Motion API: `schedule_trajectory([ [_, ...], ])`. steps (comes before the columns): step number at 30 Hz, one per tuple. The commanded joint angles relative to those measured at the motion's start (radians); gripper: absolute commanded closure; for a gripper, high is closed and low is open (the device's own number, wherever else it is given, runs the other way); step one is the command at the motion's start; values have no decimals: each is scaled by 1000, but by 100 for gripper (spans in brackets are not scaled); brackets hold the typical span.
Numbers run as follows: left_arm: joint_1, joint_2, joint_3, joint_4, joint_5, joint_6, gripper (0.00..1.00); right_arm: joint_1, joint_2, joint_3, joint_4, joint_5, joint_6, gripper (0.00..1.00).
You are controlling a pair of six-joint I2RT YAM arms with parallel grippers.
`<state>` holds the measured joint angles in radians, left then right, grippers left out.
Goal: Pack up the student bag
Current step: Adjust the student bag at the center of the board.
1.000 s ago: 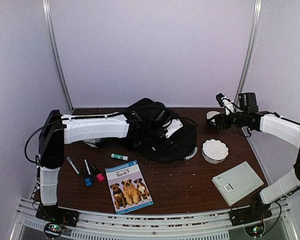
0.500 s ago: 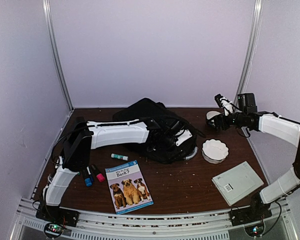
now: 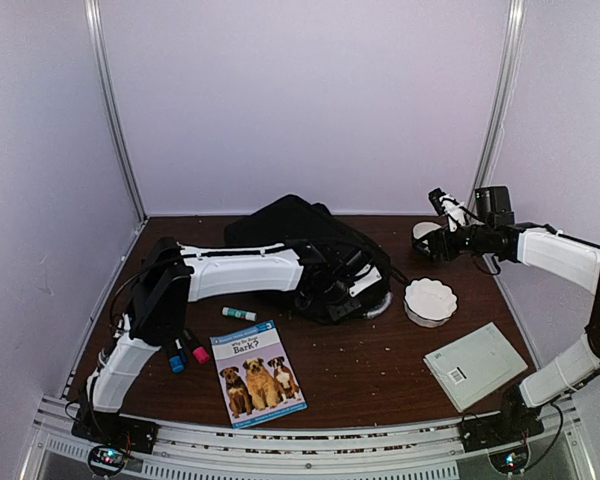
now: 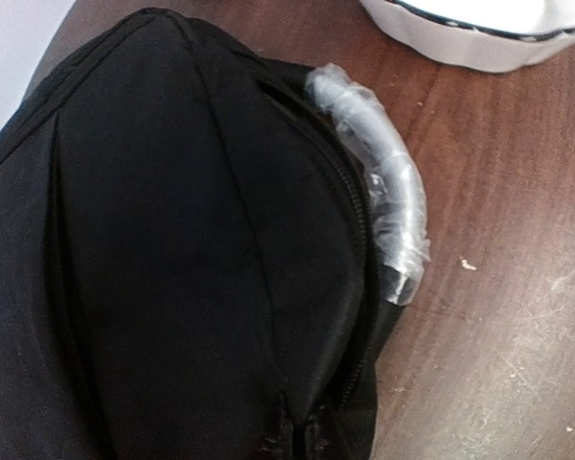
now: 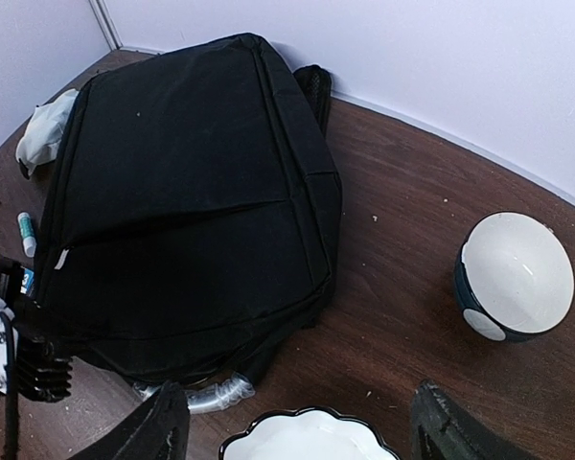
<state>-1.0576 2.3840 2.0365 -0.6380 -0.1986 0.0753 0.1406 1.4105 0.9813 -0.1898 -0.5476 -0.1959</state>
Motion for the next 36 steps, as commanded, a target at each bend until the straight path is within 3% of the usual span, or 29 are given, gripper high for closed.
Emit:
schedule_trajectory([
  [1, 8, -161, -75, 48, -173, 47, 100, 7, 5, 13, -16, -48, -22, 23],
  [8, 11, -448, -371, 285, -286, 196, 100, 21, -13, 77, -214, -129, -273, 29],
  [12, 23, -578, -603, 513, -295, 329, 100, 102, -34, 82, -247, -53, -385, 29],
  [16, 51, -665, -723, 630, -248, 344, 100, 214, -1, 108, -246, 31, -440, 25],
  [21, 56, -728, -792, 709, -235, 334, 100, 350, 80, 193, -176, 172, -437, 27],
  [28, 57, -768, -817, 750, -230, 337, 100, 401, 207, 327, -178, 137, -488, 28],
  [32, 57, -808, -832, 765, -217, 339, 100, 409, 284, 395, -225, 88, -523, 33],
  [36, 57, -841, -858, 779, -213, 342, 100, 410, 328, 428, -157, 122, -470, 41],
])
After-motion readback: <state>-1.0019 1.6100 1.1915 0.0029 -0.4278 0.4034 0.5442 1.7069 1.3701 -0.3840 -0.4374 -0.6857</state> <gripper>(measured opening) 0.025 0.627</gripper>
